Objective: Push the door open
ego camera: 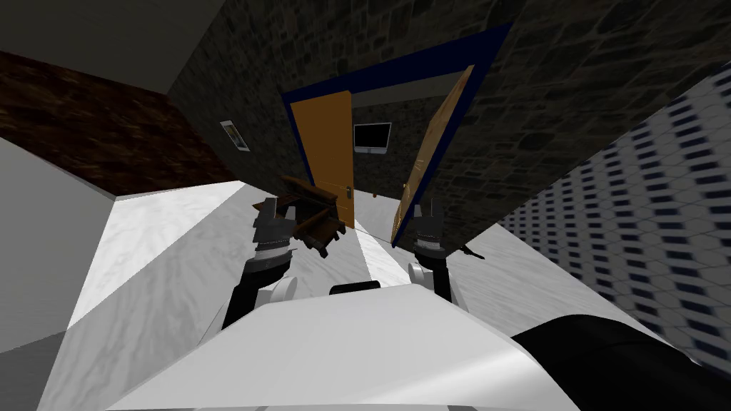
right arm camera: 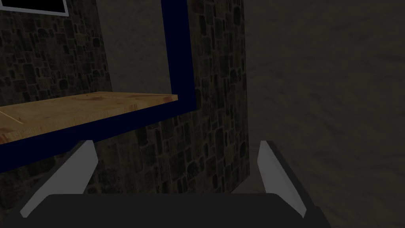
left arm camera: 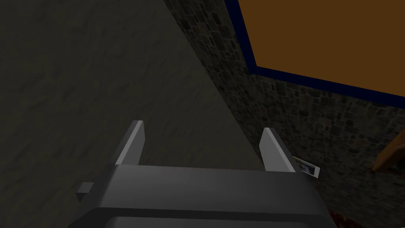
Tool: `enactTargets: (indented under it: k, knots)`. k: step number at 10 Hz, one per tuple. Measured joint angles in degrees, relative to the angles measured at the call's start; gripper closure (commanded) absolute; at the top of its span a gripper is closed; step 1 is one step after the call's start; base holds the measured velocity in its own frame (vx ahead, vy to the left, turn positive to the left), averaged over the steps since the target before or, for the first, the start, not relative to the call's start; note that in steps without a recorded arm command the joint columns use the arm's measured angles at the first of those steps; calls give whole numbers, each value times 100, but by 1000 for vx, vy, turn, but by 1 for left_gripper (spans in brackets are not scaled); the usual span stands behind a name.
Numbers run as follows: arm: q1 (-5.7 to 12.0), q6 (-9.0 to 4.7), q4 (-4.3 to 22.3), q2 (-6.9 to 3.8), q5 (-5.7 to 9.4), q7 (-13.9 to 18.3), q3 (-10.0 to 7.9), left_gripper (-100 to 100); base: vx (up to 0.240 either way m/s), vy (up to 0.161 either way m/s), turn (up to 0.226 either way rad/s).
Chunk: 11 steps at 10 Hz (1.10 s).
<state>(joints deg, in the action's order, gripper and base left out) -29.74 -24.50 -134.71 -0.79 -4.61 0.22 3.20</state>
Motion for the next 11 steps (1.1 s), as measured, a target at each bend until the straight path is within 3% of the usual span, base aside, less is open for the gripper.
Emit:
enactTargets:
  k: [5, 11]
  knots:
    - [137, -73, 517, -282, 138, 188, -34, -100, 107, 12, -98]
    - [205, -295, 1210, -654, 333, 450, -89, -100, 86, 18, -102]
